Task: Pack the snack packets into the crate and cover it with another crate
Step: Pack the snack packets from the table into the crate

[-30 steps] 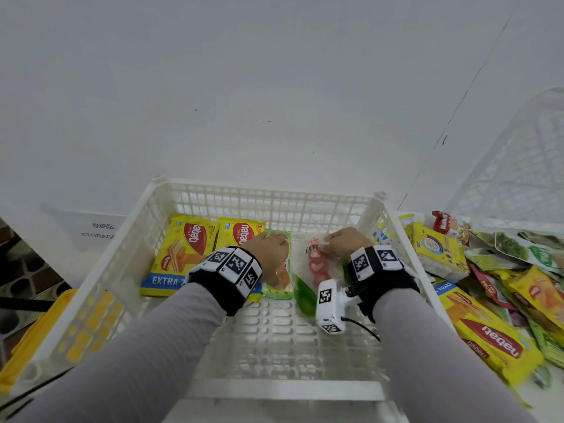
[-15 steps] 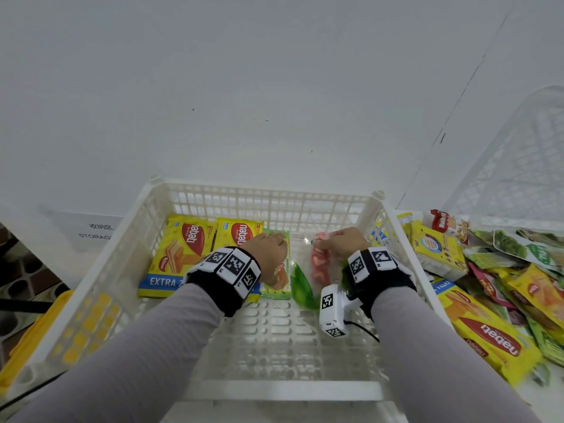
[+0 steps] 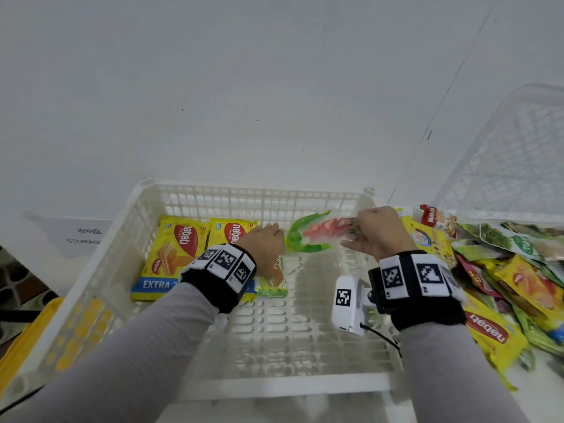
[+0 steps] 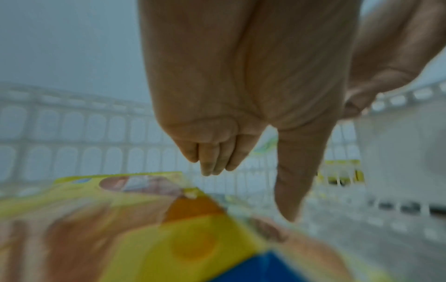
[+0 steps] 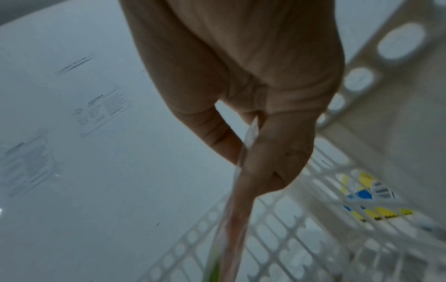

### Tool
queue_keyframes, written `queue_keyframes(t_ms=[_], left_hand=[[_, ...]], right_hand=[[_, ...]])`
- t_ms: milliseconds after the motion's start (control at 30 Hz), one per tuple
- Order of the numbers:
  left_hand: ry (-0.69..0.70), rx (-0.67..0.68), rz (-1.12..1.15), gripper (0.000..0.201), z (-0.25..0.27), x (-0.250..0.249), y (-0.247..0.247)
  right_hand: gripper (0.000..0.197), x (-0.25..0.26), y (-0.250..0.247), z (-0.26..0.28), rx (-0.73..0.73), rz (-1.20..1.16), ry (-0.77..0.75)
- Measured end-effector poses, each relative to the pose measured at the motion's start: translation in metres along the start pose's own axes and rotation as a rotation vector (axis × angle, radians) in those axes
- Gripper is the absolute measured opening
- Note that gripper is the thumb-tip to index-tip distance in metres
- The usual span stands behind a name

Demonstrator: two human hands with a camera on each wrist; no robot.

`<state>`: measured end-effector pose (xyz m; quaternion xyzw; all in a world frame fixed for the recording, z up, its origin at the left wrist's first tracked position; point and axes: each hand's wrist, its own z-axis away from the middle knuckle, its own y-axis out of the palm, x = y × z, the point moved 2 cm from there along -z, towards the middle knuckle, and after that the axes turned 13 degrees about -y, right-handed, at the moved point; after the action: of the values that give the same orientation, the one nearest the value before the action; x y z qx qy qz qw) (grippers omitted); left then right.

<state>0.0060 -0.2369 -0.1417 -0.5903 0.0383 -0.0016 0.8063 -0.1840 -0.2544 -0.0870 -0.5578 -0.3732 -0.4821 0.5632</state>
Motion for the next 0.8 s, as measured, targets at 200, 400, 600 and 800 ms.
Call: queue_keyframes(t_ms=[200, 400, 600, 800], left_hand=[[-0.339, 0.134, 1.244, 0.034, 0.007, -0.003, -0.03], [-0.382, 0.422, 1.621, 0.025, 0.014, -0.004, -0.029], [-0.357, 0.246, 1.676, 0.036, 0.013, 0.003, -0.033], [-0.228, 0.148, 1.49, 0.043, 0.008, 0.001, -0.027]], right_hand=[[0.018, -0.002, -0.006, 0.02, -0.045, -0.314, 0.05], [0.02, -0.002, -0.009, 0.028, -0.015, -0.429, 0.081], [0.032, -0.007, -0.006, 0.017, 0.177, 0.219, 0.033], [0.067, -0.004, 0.024, 0.002, 0.409, 0.387, 0.021]])
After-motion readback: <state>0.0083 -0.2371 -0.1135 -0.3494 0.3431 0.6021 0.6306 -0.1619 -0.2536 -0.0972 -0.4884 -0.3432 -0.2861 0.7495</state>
